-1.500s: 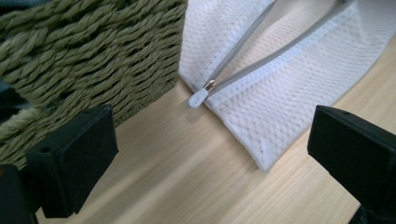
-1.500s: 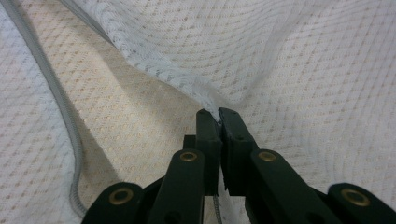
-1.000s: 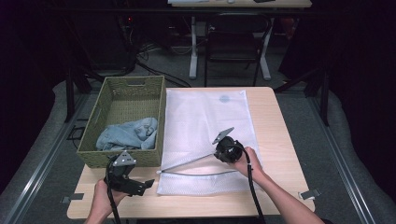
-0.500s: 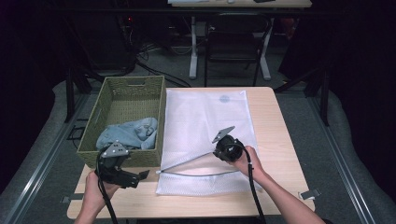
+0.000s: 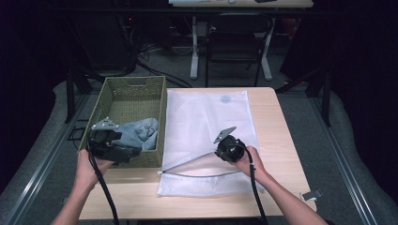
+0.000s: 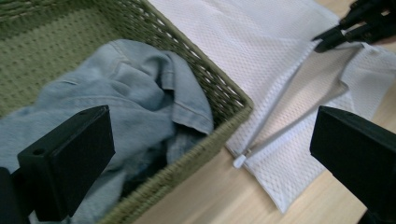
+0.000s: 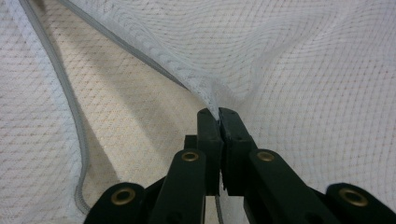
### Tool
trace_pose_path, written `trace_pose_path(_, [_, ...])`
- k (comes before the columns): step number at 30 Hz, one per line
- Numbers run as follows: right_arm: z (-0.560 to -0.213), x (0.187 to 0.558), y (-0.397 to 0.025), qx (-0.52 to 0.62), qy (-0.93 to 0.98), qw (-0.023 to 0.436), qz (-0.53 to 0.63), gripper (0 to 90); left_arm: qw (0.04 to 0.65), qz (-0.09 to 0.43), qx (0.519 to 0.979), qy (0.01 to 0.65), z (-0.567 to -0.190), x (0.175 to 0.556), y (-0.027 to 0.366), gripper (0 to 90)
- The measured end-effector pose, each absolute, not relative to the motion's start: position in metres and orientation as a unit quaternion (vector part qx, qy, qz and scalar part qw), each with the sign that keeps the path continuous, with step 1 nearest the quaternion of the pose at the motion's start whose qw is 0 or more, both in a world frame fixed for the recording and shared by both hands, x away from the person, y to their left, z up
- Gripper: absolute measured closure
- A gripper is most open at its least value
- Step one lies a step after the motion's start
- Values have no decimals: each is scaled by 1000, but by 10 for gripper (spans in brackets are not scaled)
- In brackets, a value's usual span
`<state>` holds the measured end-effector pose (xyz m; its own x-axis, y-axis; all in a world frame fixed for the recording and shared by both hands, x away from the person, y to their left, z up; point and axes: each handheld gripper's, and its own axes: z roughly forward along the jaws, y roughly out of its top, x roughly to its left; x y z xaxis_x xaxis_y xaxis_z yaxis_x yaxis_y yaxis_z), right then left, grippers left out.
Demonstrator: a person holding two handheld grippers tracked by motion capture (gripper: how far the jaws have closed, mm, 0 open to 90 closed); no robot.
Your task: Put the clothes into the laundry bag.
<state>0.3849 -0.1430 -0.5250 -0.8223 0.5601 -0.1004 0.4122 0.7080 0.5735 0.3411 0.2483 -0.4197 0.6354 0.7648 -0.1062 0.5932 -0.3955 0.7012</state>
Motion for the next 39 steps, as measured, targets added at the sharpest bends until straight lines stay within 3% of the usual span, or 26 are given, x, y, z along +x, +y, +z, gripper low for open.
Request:
trace_pose_path(8, [-522, 383, -139, 260, 915, 143, 274, 881, 334, 134, 833, 420, -409, 372, 253, 0])
trace_pose_path(23, [-524, 384, -138, 256, 918, 140, 268, 881, 254, 84, 853, 447, -448, 433, 251, 0])
trace_pose_path(33, [-523, 382, -137, 251, 920, 143, 266, 879, 222, 60, 885, 404, -462, 440, 218, 0])
trace_pose_path(39, [-525, 383, -135, 251, 921, 137, 263, 876, 159, 67, 899, 402, -471, 445, 213, 0])
